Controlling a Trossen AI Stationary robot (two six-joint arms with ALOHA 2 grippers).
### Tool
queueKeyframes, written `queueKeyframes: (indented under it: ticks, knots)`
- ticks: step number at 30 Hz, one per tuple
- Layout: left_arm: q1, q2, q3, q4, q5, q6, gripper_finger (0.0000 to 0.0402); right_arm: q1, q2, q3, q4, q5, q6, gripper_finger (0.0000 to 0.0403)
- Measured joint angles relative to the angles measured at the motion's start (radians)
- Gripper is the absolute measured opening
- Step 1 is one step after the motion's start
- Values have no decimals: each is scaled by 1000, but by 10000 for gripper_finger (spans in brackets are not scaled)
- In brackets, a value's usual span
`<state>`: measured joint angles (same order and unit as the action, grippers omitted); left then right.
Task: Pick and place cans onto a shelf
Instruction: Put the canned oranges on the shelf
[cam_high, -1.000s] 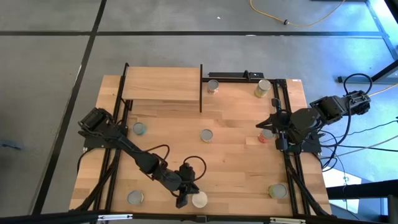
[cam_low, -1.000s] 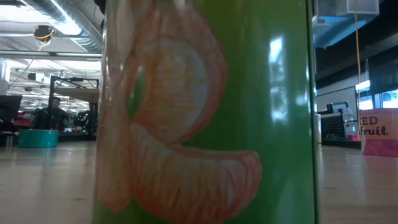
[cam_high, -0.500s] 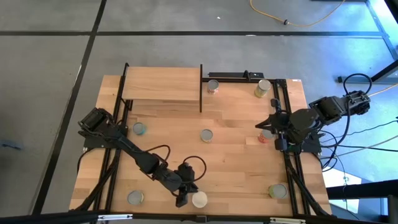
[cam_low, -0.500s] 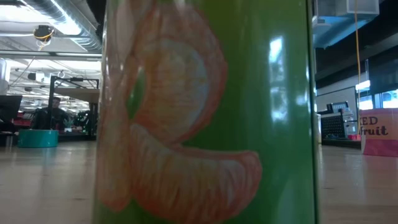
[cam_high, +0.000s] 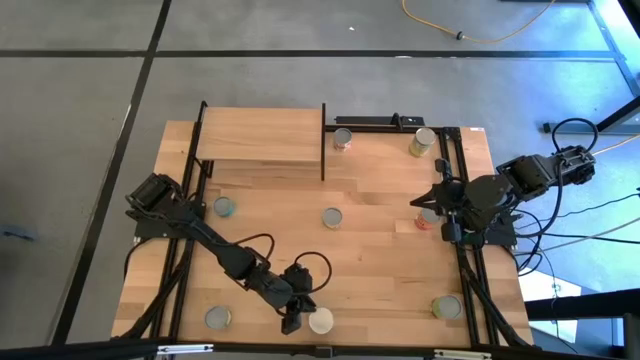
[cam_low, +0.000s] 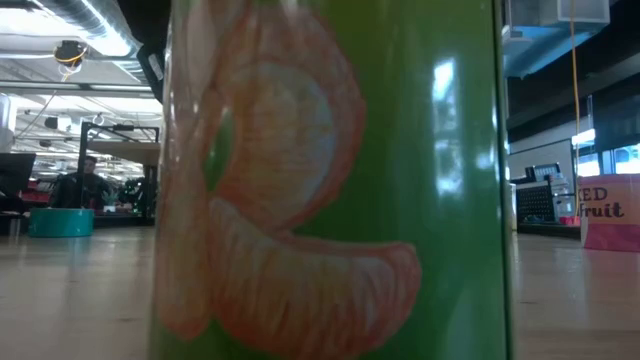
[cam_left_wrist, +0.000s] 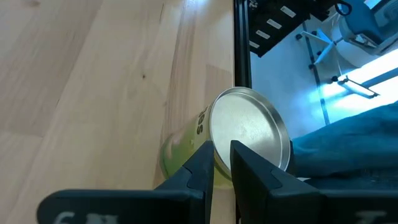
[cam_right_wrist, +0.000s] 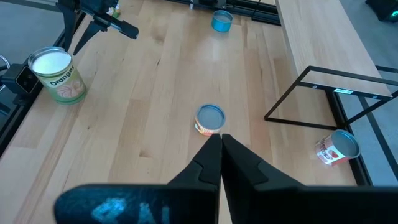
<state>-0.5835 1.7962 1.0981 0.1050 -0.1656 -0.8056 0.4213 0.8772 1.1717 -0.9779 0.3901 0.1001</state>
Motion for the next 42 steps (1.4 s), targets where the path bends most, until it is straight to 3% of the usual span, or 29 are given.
queueKeyframes:
  ticks: [14, 23, 31, 37, 42]
  knots:
    - [9, 0, 0, -8, 7, -30, 46, 0, 0, 0, 0, -5, -2, 13]
    - [14, -3, 1, 51, -11, 52, 46, 0, 0, 0, 39, -79, -4, 13]
    - [14, -8, 1, 48, 51, 59, 46, 0, 13, 0, 135, -128, -56, 13]
    - [11, -69, 1, 36, 20, 133, 46, 2, 122, 25, 207, -175, -36, 13]
    - [11, -123, 1, -19, -7, 111, 46, 2, 302, 164, 129, -175, -31, 13]
